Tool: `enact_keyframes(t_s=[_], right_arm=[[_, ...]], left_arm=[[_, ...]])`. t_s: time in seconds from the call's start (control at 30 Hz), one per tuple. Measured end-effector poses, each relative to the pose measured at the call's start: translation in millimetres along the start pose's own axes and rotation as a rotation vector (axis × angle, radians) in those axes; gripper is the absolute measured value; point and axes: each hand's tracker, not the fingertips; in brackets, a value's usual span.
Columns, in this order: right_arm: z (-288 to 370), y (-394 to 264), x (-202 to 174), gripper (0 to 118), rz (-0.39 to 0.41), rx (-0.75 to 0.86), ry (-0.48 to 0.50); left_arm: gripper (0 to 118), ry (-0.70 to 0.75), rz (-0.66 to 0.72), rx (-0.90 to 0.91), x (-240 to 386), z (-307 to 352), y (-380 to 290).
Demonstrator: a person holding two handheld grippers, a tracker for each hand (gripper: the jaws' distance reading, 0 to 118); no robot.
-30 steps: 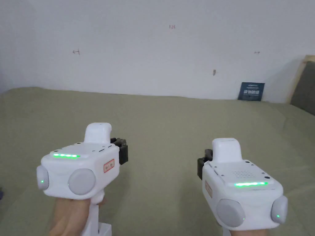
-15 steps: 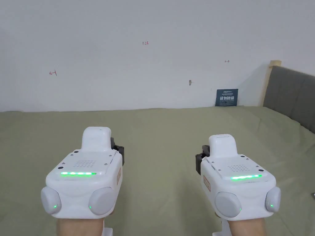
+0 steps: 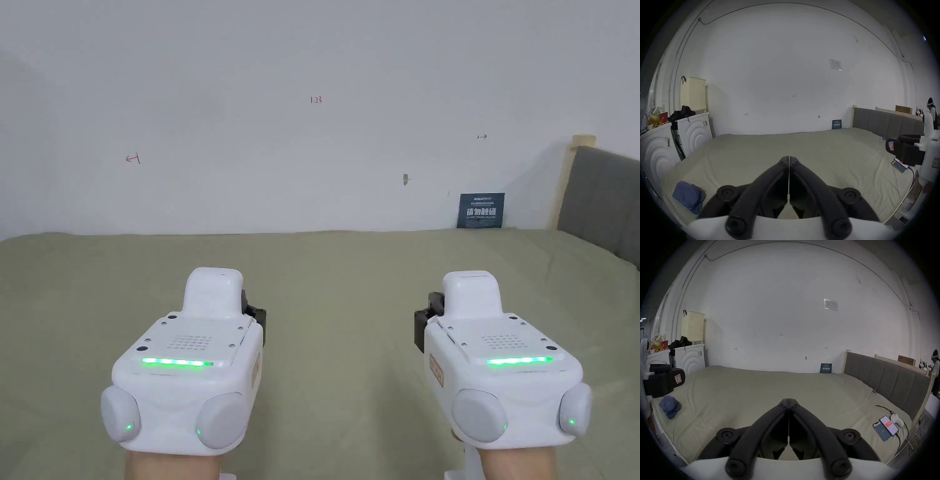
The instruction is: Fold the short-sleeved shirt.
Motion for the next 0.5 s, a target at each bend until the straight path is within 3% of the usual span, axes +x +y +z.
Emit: enact_keyframes(t_s=[0.1,0.13,0.17,0.2,0.23,0.27,0.5], right_arm=[[0.7,2.7,-0.2,1,-0.007,0.007,-0.004],[1.2,3.4,0.3,9,-0.013,0.013,-0.008],[0.8,4.1,1.0,33,-0.021,0.014,-0.005],[-1.4,4.9,1.2,71,-0.025,0.000,-0.007],[1.4,0.7,1.2,118,-0.027,-0.030,0.015],[10.3,-1.6,1.5,114,-0.016,0.046,-0.026],[4.5,1.5,-2.7,118,-0.012,0.024,-0.001]], left_arm=[[4,0.013,0.002,0.000,-0.6,-0.4,-0.3],[19,0.020,0.006,0.003,-1.4,-1.3,-1.0],[52,0.026,0.007,0.007,-2.2,-4.0,-2.2],[96,0.037,0.006,-0.021,-3.2,-7.9,-2.7],[118,0.071,0.009,0.007,-4.1,-5.7,-5.9],[117,0.053,0.007,0.002,-2.5,-9.1,-7.0],[118,0.076,0.017,0.011,-10.1,-2.7,-6.8]])
